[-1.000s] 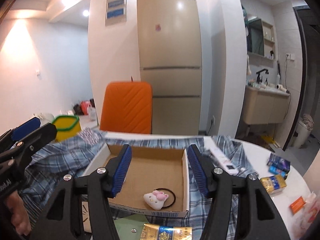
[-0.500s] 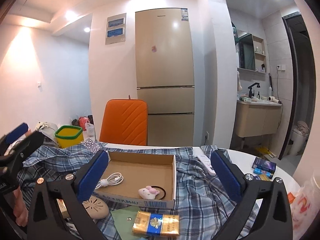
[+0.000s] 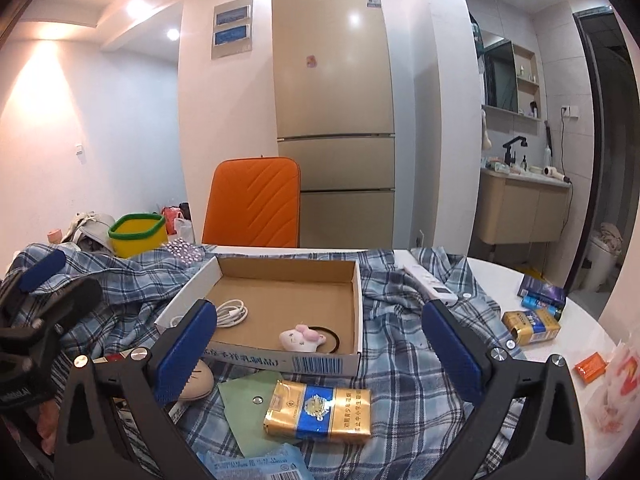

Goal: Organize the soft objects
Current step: 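Lower the right tool and grasp the gold-and-blue cigarette pack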

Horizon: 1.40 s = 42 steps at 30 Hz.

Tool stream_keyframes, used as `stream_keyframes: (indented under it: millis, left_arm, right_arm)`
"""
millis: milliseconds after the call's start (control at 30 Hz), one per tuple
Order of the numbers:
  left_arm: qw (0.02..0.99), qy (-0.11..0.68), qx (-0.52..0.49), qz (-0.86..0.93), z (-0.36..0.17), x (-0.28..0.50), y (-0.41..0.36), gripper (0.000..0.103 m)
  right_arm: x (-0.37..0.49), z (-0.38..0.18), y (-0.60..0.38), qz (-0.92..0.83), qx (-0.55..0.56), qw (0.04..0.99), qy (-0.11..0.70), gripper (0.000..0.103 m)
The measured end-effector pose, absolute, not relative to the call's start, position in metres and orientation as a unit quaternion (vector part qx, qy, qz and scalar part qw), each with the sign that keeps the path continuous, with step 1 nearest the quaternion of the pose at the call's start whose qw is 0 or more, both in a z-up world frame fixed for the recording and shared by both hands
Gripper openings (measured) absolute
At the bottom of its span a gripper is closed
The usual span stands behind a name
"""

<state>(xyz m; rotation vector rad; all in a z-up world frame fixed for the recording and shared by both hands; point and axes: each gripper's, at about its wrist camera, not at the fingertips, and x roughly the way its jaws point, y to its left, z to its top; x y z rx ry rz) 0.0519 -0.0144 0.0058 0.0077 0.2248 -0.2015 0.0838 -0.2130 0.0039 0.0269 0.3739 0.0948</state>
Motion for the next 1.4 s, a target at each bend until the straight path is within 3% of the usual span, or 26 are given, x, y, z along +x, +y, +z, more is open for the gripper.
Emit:
stream_keyframes:
  millis: [300,533,700,1167,1400]
  left_arm:
    - [0.986,0.139,-0.004,-0.095,-0.002,0.06,-0.013,0.103]
    - [0.972,0.215,0.008,-0.098,-0.015,0.086,-0.019,0.103]
    - [0.968,0.228,0.02,-0.1,-0.019,0.088,-0.023,0.103]
    - [0.966,0.24,0.021,-0.097,-0.021,0.092,-0.022,0.103]
    - [0.965,0.243,0.023,-0.098,-0.022,0.095,-0.022,0.103]
  right_arm:
    - [0.094,-0.004,-0.219,0.045,0.025,0.976,0.212,0.103]
    - [0.126,-0.025,-0.221,0.063,0.039,0.947,0.311,0.103]
    - [0.144,-0.048,-0.224,0.061,0.053,0.921,0.38,0.103]
    - [0.167,-0.081,-0.215,0.06,0.038,0.882,0.466,0.102]
    - [0.169,-0.085,-0.21,0.066,0.025,0.875,0.479,0.091]
